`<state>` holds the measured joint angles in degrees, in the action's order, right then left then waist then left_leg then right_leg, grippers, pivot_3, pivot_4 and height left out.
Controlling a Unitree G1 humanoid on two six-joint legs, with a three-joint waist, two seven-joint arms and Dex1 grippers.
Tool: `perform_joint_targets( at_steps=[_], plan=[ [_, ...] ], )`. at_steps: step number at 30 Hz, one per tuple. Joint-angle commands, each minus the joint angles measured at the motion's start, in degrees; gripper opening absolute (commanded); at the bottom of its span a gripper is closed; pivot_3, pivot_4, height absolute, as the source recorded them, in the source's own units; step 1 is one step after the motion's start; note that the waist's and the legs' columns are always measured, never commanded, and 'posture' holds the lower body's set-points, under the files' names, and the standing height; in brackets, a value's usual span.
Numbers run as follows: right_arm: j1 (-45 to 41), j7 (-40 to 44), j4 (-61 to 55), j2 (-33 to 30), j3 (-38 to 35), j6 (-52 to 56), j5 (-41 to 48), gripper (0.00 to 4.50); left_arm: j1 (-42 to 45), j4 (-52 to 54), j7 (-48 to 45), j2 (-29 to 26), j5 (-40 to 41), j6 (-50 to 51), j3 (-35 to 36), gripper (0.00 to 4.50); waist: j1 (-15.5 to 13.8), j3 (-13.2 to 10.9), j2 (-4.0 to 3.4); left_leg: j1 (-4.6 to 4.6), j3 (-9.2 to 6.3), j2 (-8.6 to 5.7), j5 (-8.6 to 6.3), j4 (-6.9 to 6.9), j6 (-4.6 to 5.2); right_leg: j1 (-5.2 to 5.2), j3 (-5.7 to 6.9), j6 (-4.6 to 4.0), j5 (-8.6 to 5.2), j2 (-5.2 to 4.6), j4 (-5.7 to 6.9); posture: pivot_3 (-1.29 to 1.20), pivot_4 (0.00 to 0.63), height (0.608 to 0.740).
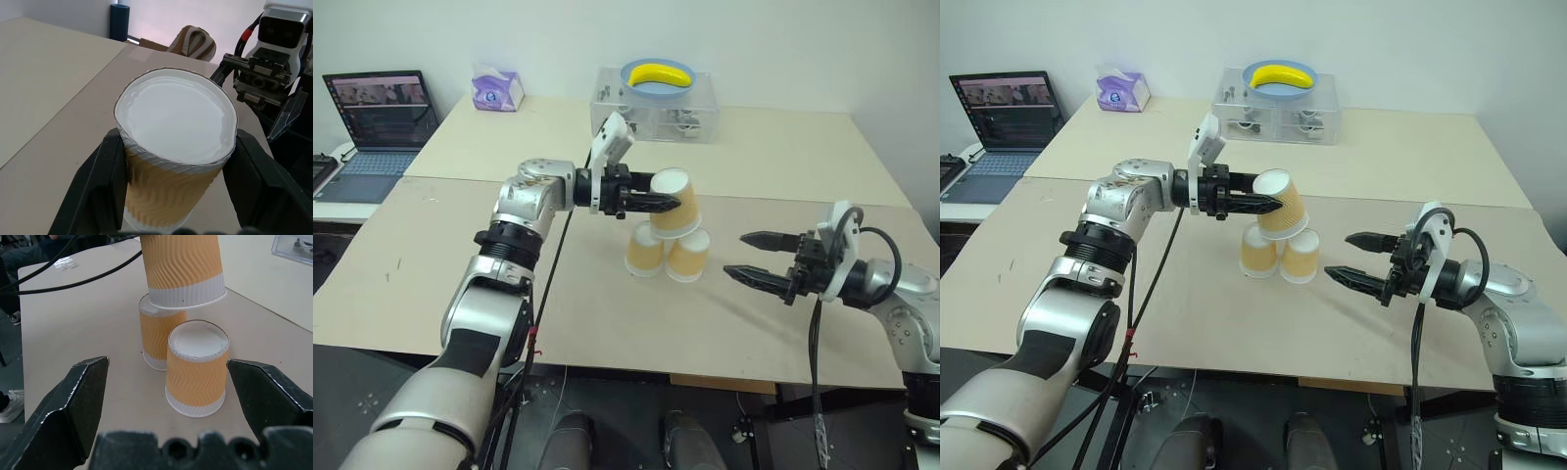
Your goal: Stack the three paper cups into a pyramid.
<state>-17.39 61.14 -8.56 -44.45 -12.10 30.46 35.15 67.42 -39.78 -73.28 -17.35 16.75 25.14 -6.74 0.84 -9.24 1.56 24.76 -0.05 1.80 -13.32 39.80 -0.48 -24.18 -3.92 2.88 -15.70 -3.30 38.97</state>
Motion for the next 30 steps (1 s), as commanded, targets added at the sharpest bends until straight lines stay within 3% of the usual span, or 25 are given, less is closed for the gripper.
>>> perform_joint_targets(
  at_steps=[1, 4, 6, 9, 10, 21, 25, 30],
  plan=[
    [-1.05, -0.07, -0.92, -0.44, -1.25, -0.36, 0.99, 4.50, 1.98, 0.32, -0.64, 0.23, -0.64, -1.85, 0.20, 2.31, 0.01, 0.00, 0.00, 0.00, 0.00, 0.00, 0.00, 0.00, 0.00, 0.00, 0.00, 0.00, 0.00, 0.00, 0.00, 0.00, 0.150, 0.694],
    [-0.81, 0.00, -1.26, -0.52, -1.51, -0.22, 1.26, 4.50, 2.10, -0.14, -0.32, 0.55, -0.95, -2.22, 0.44, 2.31, 0.00, 0.00, 0.00, 0.00, 0.00, 0.00, 0.00, 0.00, 0.00, 0.00, 0.00, 0.00, 0.00, 0.00, 0.00, 0.00, 0.150, 0.694],
    [-0.70, 0.00, -1.29, -0.59, -1.65, -0.25, 1.28, 4.50, 2.14, -0.44, -0.66, 0.79, -0.77, -2.02, 0.61, 3.26, -0.01, 0.00, 0.00, 0.00, 0.00, 0.00, 0.00, 0.00, 0.00, 0.00, 0.00, 0.00, 0.00, 0.00, 0.00, 0.00, 0.150, 0.694],
    [-0.59, -0.01, -1.34, -0.68, -1.69, -0.33, 1.16, 4.50, 1.95, -0.01, -0.64, 0.92, -0.77, -2.56, 0.76, 4.31, 0.00, 0.00, 0.00, 0.00, 0.00, 0.00, 0.00, 0.00, 0.00, 0.00, 0.00, 0.00, 0.00, 0.00, 0.00, 0.00, 0.150, 0.694],
    [-0.59, -0.02, -1.33, -0.69, -1.68, -0.34, 1.14, 4.50, 1.94, 0.01, -0.60, 0.93, -0.81, -2.64, 0.78, 4.41, 0.02, 0.00, 0.00, 0.00, 0.00, 0.00, 0.00, 0.00, 0.00, 0.00, 0.00, 0.00, 0.00, 0.00, 0.00, 0.00, 0.150, 0.694],
    [-1.40, 0.13, -0.35, -0.53, -1.28, -0.54, 0.87, 4.50, 4.07, 2.56, 3.80, 1.77, 5.23, 3.05, 8.05, 4.41, 0.03, 0.00, 0.00, 0.00, 0.00, 0.00, 0.00, 0.00, 0.00, 0.00, 0.00, 0.00, 0.00, 0.00, 0.01, 0.00, 0.150, 0.694],
    [-1.52, 0.13, -0.16, -0.44, -1.30, -0.42, 0.96, 4.50, 5.78, 5.46, 15.38, 1.64, 10.52, 6.92, 17.15, 4.41, 0.14, 0.00, 0.01, 0.00, -0.01, 0.01, 0.00, 0.01, 0.00, -0.01, 0.00, 0.00, 0.00, 0.00, 0.03, 0.00, 0.150, 0.694],
    [-1.48, -1.35, 0.88, -0.12, -1.75, -2.11, -0.59, 4.50, 0.43, 14.81, 28.79, 1.07, 9.81, 9.39, 20.15, 4.41, 0.10, 0.00, 0.00, -0.02, -0.03, 0.01, 0.00, 0.00, 0.00, 0.00, 0.00, 0.00, 0.00, -0.02, 0.04, 0.00, 0.150, 0.694]
  ],
)
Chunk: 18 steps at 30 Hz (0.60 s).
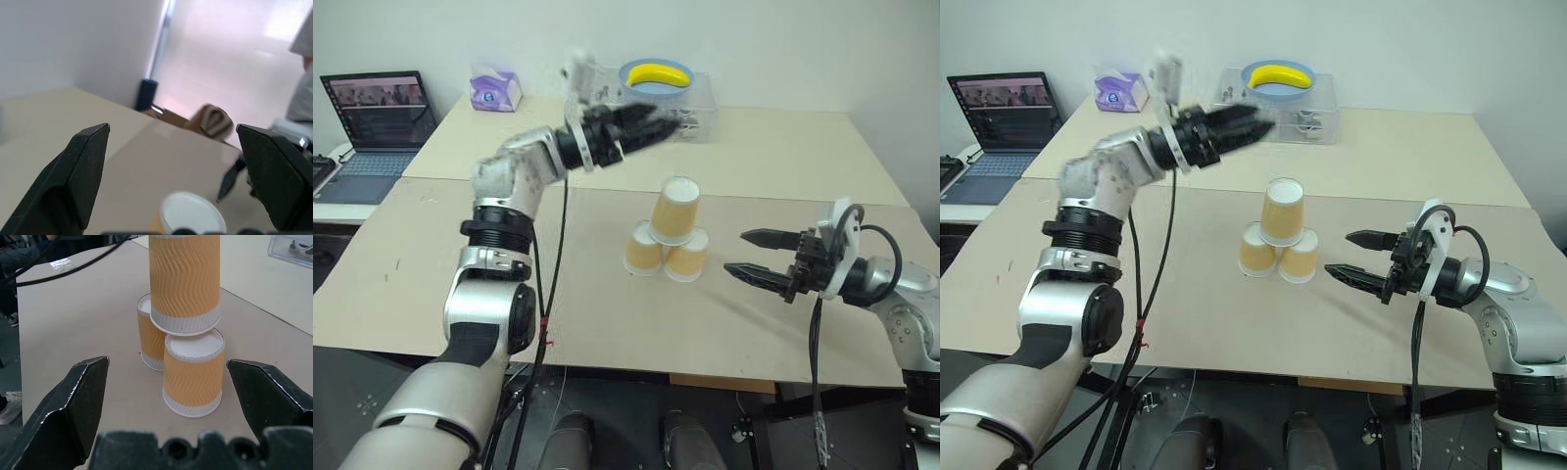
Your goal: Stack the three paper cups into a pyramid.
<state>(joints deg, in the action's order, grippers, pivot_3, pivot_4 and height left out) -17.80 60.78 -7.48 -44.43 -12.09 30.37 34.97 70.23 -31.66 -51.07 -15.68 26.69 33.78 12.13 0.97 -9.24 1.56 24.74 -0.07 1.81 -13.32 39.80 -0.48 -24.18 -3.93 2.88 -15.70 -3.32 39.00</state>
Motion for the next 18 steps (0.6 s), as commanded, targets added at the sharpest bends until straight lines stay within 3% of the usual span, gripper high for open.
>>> perform_joint_targets(
  at_steps=[1, 4, 8, 12, 15, 18],
  plan=[
    [-1.07, -1.12, -0.11, -0.14, -1.76, -2.19, -0.52, 4.50, -2.97, 7.83, 7.60, -0.59, -0.11, 0.90, 1.19, 4.41, -0.06, 0.00, 0.00, -0.02, 0.00, 0.00, 0.00, 0.00, 0.00, 0.01, -0.01, 0.00, 0.00, -0.01, 0.00, 0.00, 0.150, 0.694],
    [-2.03, -8.94, 3.92, 2.07, -4.22, -5.81, -4.45, 4.50, -14.00, 19.42, 23.26, -0.97, -0.77, 10.65, 5.95, 4.41, 0.12, 0.03, -0.05, -0.06, 0.00, 0.00, 0.00, 0.01, 0.00, 0.03, -0.02, 0.00, 0.00, -0.02, 0.03, 0.00, 0.150, 0.694],
    [-2.75, -20.96, 7.80, 5.84, -6.97, -10.22, -9.92, 4.50, -22.95, 27.67, 36.73, -0.24, -0.17, 15.21, 13.07, 4.41, 0.06, 0.02, -0.03, -0.11, -0.02, 0.06, 0.00, -0.01, -0.01, -0.09, -0.11, -0.01, 0.01, -0.01, 0.21, 0.00, 0.150, 0.694],
    [-2.76, -23.47, 8.49, 6.76, -7.10, -12.11, -11.60, 4.50, -24.20, 29.93, 41.62, 0.56, 2.13, 18.49, 15.17, 4.41, -0.69, 0.02, -0.02, 0.01, 0.03, -0.05, 0.01, 0.06, -0.02, -0.11, -0.07, -0.01, 0.01, -0.11, 0.20, 0.00, 0.150, 0.694],
    [-0.85, -37.21, 5.71, 15.09, -12.35, -10.52, -10.17, 4.50, -34.34, 33.30, 45.59, -0.83, -4.37, 9.77, 15.97, 4.41, -1.07, 0.12, -0.04, -0.08, 0.04, -0.06, 0.00, 0.03, -0.02, 0.04, -0.05, -0.01, 0.01, -0.14, 0.07, 0.00, 0.150, 0.694],
    [1.98, -44.45, 2.94, 20.57, -13.30, -11.69, -12.72, 4.50, -39.40, 35.31, 46.64, -0.40, -4.12, 8.09, 16.42, 4.41, -0.98, 0.14, -0.07, -0.13, 0.05, 0.01, 0.00, -0.08, -0.03, -0.05, -0.11, -0.01, 0.01, -0.14, 0.23, 0.00, 0.150, 0.694]
  ],
)
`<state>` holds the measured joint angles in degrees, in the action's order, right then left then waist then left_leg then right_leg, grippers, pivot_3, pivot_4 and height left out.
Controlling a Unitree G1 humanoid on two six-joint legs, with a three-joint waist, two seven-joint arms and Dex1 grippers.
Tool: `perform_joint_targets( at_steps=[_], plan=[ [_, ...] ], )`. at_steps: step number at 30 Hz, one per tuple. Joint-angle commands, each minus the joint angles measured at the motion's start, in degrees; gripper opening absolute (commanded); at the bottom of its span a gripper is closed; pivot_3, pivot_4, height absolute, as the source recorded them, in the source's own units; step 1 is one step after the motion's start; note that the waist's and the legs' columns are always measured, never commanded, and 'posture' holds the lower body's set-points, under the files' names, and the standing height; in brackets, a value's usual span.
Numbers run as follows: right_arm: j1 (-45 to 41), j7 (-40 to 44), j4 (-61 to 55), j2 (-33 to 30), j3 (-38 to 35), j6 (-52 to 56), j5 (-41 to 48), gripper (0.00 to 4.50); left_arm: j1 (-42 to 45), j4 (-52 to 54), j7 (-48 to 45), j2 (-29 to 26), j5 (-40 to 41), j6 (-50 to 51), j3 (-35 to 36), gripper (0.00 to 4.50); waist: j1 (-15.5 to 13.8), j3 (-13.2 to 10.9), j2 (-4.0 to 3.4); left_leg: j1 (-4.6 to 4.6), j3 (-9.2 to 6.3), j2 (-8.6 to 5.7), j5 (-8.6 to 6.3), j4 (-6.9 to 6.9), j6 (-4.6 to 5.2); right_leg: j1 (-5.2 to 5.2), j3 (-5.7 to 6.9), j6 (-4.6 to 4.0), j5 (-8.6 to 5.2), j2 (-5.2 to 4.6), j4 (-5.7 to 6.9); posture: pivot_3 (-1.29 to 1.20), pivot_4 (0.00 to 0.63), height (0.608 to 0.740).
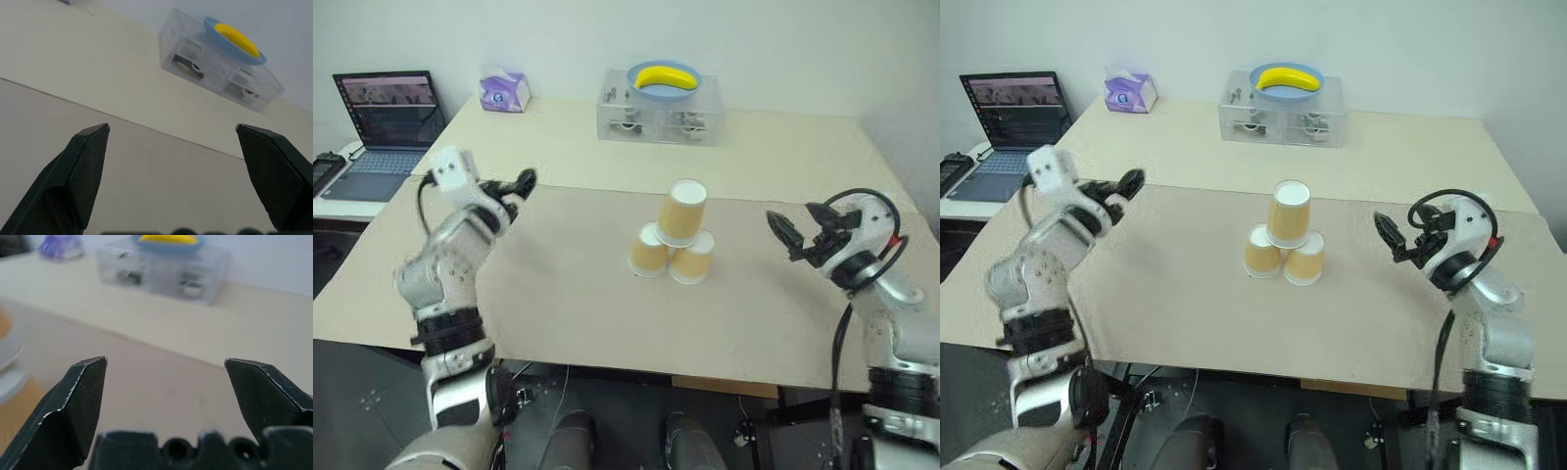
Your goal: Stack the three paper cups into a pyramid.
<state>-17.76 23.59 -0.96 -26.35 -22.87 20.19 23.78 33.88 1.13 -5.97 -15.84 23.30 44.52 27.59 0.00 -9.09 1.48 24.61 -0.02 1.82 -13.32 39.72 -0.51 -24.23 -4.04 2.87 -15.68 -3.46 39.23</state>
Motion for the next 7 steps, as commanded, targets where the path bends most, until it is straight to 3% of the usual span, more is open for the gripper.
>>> perform_joint_targets(
  at_steps=[1, 7],
  plan=[
    [2.95, -9.09, -3.99, 3.81, -2.29, -2.17, -2.56, 4.50, -4.69, 2.95, 2.15, 0.00, -1.45, -4.05, 0.72, 4.41, -0.01, -0.02, 0.02, 0.10, 0.03, 0.00, 0.00, 0.03, -0.01, -0.09, 0.05, -0.01, 0.00, 0.01, -0.01, 0.00, 0.150, 0.694],
    [5.98, -16.30, -3.90, 9.94, -2.18, -4.30, -4.22, 4.50, -13.49, 4.51, 2.81, 3.34, -2.31, -10.15, -0.72, 4.41, 0.09, 0.01, -0.01, -0.11, 0.10, -0.04, 0.05, 0.12, -0.07, 0.17, 0.04, -0.01, 0.11, 0.00, -0.07, 0.00, 0.150, 0.694]
  ],
)
